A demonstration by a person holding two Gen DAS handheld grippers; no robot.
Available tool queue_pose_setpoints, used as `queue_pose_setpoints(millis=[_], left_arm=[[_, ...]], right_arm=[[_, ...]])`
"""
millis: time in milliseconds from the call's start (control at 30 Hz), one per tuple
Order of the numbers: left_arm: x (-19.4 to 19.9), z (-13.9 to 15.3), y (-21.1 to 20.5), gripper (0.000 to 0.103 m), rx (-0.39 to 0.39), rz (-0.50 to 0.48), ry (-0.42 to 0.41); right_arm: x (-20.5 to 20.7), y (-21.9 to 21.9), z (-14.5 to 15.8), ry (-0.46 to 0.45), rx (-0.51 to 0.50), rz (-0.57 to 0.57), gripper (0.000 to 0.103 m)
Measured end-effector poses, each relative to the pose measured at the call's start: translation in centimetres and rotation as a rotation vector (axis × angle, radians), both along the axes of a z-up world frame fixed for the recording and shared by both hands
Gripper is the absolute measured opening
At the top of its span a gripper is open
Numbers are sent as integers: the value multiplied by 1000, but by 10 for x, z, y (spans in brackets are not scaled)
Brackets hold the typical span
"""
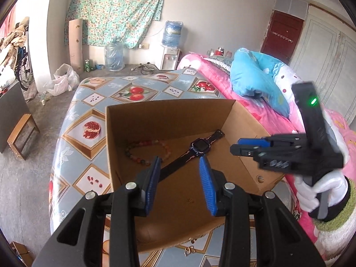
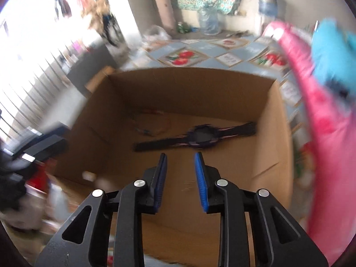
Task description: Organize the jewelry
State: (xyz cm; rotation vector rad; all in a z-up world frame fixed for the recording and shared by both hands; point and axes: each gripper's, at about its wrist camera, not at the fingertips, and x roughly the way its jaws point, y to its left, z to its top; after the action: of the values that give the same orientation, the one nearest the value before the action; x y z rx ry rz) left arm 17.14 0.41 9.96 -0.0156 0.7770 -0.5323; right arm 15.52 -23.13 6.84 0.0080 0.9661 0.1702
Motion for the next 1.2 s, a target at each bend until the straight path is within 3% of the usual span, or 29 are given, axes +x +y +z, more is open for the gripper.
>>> queue_pose_setpoints(millis=[33, 67, 167, 333, 533, 667, 767, 867, 1000, 1200], left_arm=[[-1, 0, 2, 35, -1, 3, 0], [-2, 0, 5, 35, -1, 8, 0], [-7, 0, 12, 35, -5, 20, -5], [-31, 1, 30, 35, -35, 13, -44], [-77, -15, 52, 38, -47, -20, -57], [-100, -36, 52, 39, -57, -56, -1], [-107, -60, 41, 39, -56, -75, 73], [-106, -87, 19, 39, 22, -94, 100], [-104, -119, -9, 39, 187, -153, 91], [-92, -134, -14, 39, 228, -187, 76]], right_arm=[[1, 5, -1, -6, -65, 4, 28], [2, 5, 0, -7, -56, 7, 28], [-2, -2, 9, -29, 15, 2, 28], [-45, -16, 33, -187, 140, 55, 30], [-113, -24, 23, -277, 263, 109, 30], [-145, -25, 1, -241, 361, 98, 30], [-154, -23, -31, -146, 420, 56, 30], [-150, -21, -62, -44, 445, 0, 30], [-143, -18, -77, 2, 472, -8, 30], [-134, -19, -77, 3, 474, 12, 30]])
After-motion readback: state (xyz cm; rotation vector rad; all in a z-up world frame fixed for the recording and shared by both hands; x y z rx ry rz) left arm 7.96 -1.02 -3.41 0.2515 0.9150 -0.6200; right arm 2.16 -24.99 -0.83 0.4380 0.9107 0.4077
